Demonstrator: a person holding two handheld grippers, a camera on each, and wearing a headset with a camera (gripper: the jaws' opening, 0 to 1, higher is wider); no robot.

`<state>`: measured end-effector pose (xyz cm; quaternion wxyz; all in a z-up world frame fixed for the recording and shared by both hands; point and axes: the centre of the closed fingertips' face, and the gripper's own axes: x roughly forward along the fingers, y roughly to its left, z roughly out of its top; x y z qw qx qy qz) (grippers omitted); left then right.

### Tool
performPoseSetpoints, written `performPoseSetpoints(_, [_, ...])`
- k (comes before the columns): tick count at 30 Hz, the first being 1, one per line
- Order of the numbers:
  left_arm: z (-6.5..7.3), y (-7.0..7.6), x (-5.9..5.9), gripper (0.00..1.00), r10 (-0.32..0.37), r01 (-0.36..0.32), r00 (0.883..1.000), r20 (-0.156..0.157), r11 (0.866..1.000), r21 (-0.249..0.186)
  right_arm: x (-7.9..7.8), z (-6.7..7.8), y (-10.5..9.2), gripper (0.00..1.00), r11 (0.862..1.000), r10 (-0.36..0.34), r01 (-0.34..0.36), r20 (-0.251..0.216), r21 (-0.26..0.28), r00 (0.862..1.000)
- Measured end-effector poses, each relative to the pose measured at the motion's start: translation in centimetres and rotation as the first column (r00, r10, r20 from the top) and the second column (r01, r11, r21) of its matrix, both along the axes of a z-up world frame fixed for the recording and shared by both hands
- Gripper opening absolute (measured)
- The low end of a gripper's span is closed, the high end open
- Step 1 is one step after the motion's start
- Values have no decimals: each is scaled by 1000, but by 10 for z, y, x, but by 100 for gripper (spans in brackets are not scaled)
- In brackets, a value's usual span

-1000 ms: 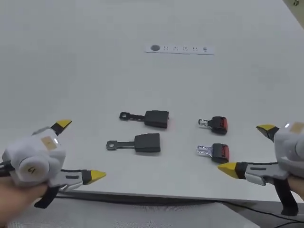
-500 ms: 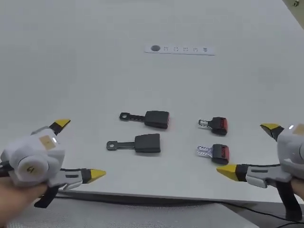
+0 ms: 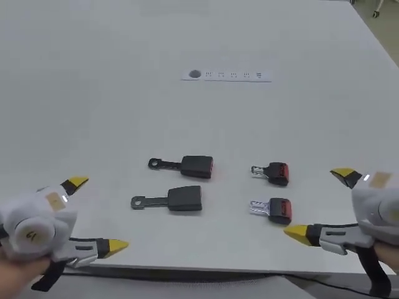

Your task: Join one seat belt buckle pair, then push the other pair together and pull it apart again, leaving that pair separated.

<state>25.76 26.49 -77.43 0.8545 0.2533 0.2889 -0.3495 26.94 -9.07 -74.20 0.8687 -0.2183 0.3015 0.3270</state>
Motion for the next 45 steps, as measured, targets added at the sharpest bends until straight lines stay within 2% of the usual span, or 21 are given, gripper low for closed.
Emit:
performPoseSetpoints(5, [3,-2,-2,92,-18,18,1000,-19,1000,0,-2,0,3,86,999,35,-35,4,3,999])
performPoseSetpoints(9, [8,-5,2,77,-61,61,998,-28,998,15,-3,-2,6,85,998,62,-62,-14,-7,998])
performPoseSetpoints(10, [10,-8,5,76,-72,72,997,-21,997,11,-3,-1,8,84,997,78,-78,-13,-8,997])
performPoseSetpoints(12, [10,-13,9,74,-95,95,995,-29,995,1,-2,-1,9,79,991,127,-127,0,-34,992])
performPoseSetpoints(14, [8,-17,10,73,-108,109,993,-41,994,4,-3,-2,14,75,989,149,-149,-10,-7,989])
performPoseSetpoints(15, [7,-20,12,73,-120,120,992,-45,993,0,-2,-3,13,73,987,160,-160,-6,-23,987])
performPoseSetpoints(17, [5,-25,12,73,-141,141,988,-59,990,2,-2,-9,12,67,973,218,-218,-6,-70,976])
performPoseSetpoints(19, [1,-31,11,73,-164,164,983,-79,986,-1,-2,-12,14,65,971,230,-230,-11,-64,973])
performPoseSetpoints(20, [-1,-35,11,74,-172,172,980,-98,985,-12,-3,-16,13,65,967,244,-245,-23,-76,969])
performPoseSetpoints(22, [-4,-43,12,77,-196,196,974,-112,981,-11,-2,-22,11,67,960,259,-262,-40,-104,965])
performPoseSetpoints(23, [-6,-47,13,78,-215,216,970,-115,976,-3,-2,-24,11,68,959,261,-265,-54,-103,964])
performPoseSetpoints(25, [-12,-54,14,79,-244,248,960,-135,969,18,-2,-29,12,71,946,291,-297,-64,-127,955])
performPoseSetpoints(30, [-29,-68,22,75,-286,296,942,-174,955,29,0,-39,16,71,936,318,-328,-95,-125,943])
performPoseSetpoints(31, [-33,-71,25,74,-298,310,938,-178,950,44,1,-42,17,71,930,331,-342,-101,-134,938])
performPoseSetpoints(33, [-36,-77,31,73,-305,317,936,-178,948,42,2,-46,18,69,921,348,-361,-109,-144,931])
performPoseSetpoints(34, [-38,-78,33,72,-304,317,935,-184,947,43,3,-48,19,66,911,369,-383,-110,-153,923])
performPoseSetpoints(36, [-42,-82,37,71,-305,319,932,-197,947,42,5,-52,20,62,904,383,-399,-120,-153,916])
performPoseSetpoints(39, [-48,-86,41,69,-327,345,921,-214,937,54,5,-58,24,59,906,389,-408,-153,-113,908])
performPoseSetpoints(40, [-49,-88,42,67,-335,354,917,-216,934,55,6,-59,24,57,905,390,-409,-156,-115,908])
performPoseSetpoints(42, [-53,-90,45,64,-351,374,906,-239,926,58,8,-65,24,55,900,400,-420,-166,-114,901])
performPoseSetpoints(45, [-56,-94,53,62,-362,388,900,-242,919,68,8,-75,24,53,889,416,-442,-196,-119,888])
